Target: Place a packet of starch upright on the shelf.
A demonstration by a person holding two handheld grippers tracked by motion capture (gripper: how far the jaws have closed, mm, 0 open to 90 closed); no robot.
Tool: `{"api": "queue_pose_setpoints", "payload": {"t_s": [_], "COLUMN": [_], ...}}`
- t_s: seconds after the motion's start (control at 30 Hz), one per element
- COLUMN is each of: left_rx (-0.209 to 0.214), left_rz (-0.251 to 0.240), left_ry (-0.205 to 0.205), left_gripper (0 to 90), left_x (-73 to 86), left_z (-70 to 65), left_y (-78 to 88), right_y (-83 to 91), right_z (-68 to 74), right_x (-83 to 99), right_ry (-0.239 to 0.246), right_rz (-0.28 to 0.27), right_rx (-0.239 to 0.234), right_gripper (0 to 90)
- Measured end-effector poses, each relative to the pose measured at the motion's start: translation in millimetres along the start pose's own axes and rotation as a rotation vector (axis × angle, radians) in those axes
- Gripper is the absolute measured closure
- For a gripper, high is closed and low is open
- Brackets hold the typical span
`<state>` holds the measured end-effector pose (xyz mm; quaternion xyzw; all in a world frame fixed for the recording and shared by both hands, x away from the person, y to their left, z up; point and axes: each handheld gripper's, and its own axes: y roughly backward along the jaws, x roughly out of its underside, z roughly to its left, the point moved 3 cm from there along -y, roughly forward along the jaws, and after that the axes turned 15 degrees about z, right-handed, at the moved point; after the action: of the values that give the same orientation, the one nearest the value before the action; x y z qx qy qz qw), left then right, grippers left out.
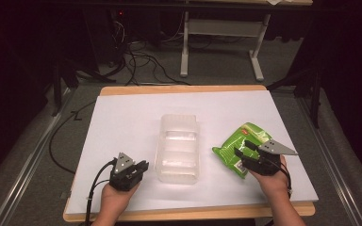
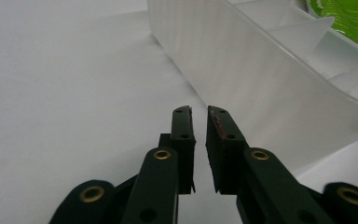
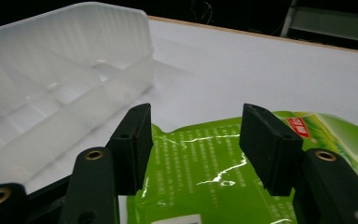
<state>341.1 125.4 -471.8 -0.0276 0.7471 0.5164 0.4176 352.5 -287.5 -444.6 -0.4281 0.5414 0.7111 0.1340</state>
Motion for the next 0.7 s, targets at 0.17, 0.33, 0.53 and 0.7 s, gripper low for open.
{"api": "queue_pose_setpoints", "payload": {"t_s": [0.17, 0.33, 0.53, 0.7], "left_rx": [0.011, 0.032, 0.046, 0.057], "left_rz": [0.012, 0.035, 0.052, 0.056], "left_ry": [-0.005, -0.016, -0.042, -0.041], "left_gripper": [89.3, 90.0, 90.0, 90.0], "left_x": [0.4, 2.2, 3.7, 3.6], "left_z": [-5.1, -10.4, -20.9, -23.8], "left_y": [0.2, -5.4, -10.3, -12.1], "right_y": [2.3, 2.1, 3.7, -0.7], "right_z": [-17.0, -37.6, -54.2, -75.0], "right_x": [1.0, 2.6, 7.1, 14.8], "right_ry": [-0.048, -0.113, -0.138, -0.181], "right_rz": [-0.005, 0.011, 0.024, 0.059], "right_rx": [0.041, 0.084, 0.101, 0.123], "right_gripper": [45.9, 47.3, 44.1, 41.4]}}
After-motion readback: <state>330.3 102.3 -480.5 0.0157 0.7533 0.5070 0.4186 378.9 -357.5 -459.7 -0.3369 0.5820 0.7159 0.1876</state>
